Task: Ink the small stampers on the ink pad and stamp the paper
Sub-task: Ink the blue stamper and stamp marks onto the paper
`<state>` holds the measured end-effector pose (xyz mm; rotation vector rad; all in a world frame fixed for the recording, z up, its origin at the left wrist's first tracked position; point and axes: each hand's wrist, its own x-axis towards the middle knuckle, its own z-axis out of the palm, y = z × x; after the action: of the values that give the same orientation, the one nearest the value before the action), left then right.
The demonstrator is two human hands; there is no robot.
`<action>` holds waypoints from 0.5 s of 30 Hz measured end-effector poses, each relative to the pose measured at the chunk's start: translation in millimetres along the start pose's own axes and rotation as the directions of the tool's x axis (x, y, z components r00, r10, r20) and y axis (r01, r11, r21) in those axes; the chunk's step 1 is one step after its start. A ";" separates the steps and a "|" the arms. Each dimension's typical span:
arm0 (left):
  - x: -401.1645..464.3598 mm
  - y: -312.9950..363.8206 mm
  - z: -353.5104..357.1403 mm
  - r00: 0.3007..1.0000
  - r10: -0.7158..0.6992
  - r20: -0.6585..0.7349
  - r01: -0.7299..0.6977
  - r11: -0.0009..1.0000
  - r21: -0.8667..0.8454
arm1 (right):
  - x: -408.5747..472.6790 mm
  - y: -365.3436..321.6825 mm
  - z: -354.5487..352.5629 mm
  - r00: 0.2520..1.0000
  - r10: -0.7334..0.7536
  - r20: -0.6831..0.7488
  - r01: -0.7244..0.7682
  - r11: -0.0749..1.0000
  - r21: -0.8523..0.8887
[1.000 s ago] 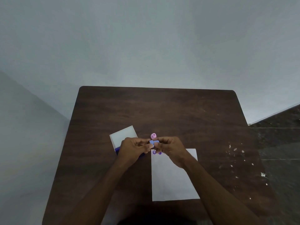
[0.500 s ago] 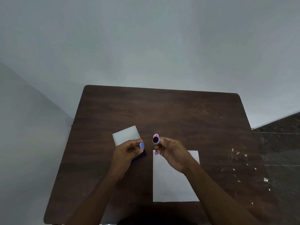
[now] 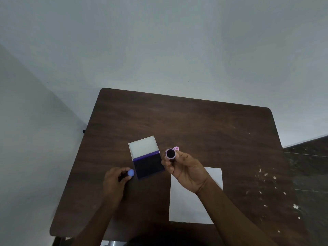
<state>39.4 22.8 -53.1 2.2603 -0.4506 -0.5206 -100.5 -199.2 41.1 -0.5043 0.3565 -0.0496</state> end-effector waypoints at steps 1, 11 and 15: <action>1.2 2.1 1.8 1.000 0.017 -0.017 -0.016 0.999 0.035 | 0.8 0.1 1.5 1.000 -0.002 0.007 0.002 1.000 0.001; -9.6 92.9 -27.0 0.967 0.248 -0.057 -0.254 0.956 -0.144 | 9.9 7.9 8.3 0.998 0.039 0.042 -0.040 0.999 0.019; -19.2 141.5 -35.5 0.915 0.402 0.011 -0.393 0.900 -0.190 | 13.4 15.5 8.2 0.996 0.070 0.049 -0.073 0.995 0.073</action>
<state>18.2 -38.9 78.7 1.9110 -0.8342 -0.3873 -85.7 -183.7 36.0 -0.4181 0.3259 0.0181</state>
